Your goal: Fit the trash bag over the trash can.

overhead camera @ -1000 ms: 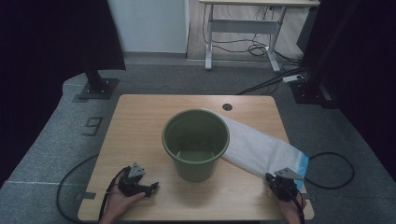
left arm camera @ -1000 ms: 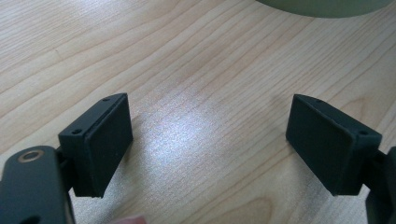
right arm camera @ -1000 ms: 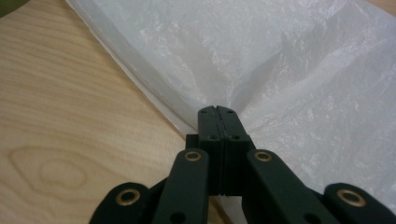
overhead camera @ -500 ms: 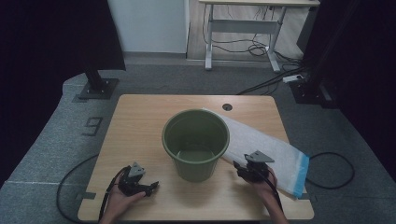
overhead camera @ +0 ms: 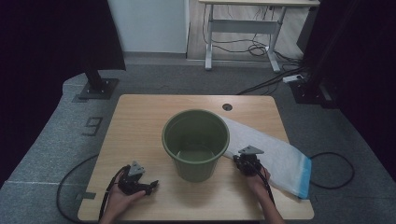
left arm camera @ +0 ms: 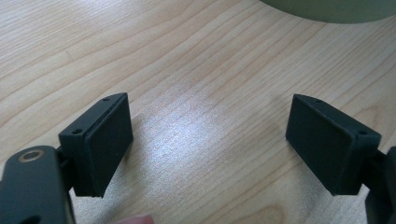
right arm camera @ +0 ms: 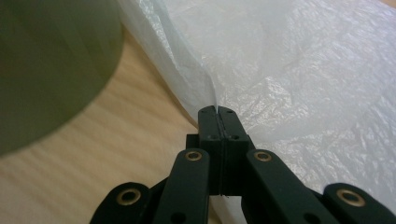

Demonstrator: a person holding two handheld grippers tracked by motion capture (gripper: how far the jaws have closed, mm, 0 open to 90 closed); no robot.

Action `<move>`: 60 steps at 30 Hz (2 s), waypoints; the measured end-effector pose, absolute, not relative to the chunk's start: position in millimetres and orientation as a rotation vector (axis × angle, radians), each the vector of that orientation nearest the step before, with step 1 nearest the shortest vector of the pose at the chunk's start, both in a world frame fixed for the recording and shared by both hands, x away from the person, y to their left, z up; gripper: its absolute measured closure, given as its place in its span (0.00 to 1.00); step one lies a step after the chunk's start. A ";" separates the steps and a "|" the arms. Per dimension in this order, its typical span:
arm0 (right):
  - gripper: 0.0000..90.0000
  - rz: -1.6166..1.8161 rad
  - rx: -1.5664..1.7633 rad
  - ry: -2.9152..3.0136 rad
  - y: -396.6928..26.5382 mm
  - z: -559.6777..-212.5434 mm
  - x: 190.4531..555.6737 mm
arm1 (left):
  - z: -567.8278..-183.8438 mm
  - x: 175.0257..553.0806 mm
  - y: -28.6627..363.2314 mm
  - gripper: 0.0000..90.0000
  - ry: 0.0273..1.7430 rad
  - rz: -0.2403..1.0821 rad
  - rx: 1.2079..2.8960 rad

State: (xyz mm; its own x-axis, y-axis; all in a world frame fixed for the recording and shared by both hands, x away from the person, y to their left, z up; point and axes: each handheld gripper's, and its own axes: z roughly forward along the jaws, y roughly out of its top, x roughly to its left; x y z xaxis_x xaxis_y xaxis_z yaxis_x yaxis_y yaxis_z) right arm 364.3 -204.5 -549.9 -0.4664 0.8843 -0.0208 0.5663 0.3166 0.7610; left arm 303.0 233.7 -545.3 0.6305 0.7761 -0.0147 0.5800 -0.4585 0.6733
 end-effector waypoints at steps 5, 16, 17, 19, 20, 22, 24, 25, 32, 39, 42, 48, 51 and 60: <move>0.98 0.950 1.258 2.172 -217.1 -548.6 344.5 | -545.2 303.1 233.8 0.16 1.061 0.390 2.198; 0.50 1.058 1.184 2.198 -191.0 -546.4 357.0 | -545.2 303.3 233.9 0.16 1.066 0.393 2.196; 0.51 1.057 1.181 2.204 -187.1 -547.0 360.0 | -545.2 303.3 233.9 0.16 1.066 0.392 2.196; 0.51 1.029 1.182 2.209 -180.7 -548.4 364.4 | -545.2 303.4 233.9 0.16 1.066 0.392 2.196; 0.51 1.024 1.177 2.212 -179.0 -549.0 365.9 | -545.2 303.4 234.0 0.16 1.066 0.391 2.196; 0.51 1.012 1.187 2.204 -177.2 -549.5 368.3 | -545.2 303.5 234.0 0.16 1.065 0.391 2.196; 0.51 1.005 1.194 2.206 -176.3 -550.0 370.7 | -545.2 303.8 234.1 0.16 1.065 0.390 2.196; 0.52 0.997 1.196 2.202 -175.6 -550.6 371.5 | -545.2 303.8 234.1 0.16 1.065 0.391 2.196; 0.60 1.016 1.241 2.166 -179.0 -552.4 377.7 | -545.2 303.7 234.1 0.16 1.068 0.392 2.195; 0.98 1.016 1.208 2.177 -181.0 -552.2 381.4 | -545.2 303.9 234.1 0.16 1.069 0.392 2.195; 0.99 1.016 1.235 2.157 -184.5 -551.8 382.9 | -545.2 303.9 234.2 0.16 1.069 0.392 2.194; 0.99 1.176 1.332 2.019 -204.8 -529.5 381.8 | -545.2 304.4 234.4 0.16 1.070 0.392 2.194; 0.99 1.251 1.331 1.943 -213.4 -506.7 377.9 | -545.3 304.5 234.2 0.16 1.072 0.393 2.192; 0.99 1.463 1.284 1.741 -229.4 -438.3 357.7 | -545.2 304.5 234.2 0.16 1.073 0.394 2.191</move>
State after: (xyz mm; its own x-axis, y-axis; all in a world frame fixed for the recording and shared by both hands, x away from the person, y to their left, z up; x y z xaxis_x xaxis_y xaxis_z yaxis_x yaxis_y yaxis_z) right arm 357.7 -229.4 -438.3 -0.4122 0.8939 0.1762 0.3274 -0.0352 0.9442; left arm 304.5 234.2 -545.2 0.6183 0.7857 -0.0178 0.5877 -0.4472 0.6743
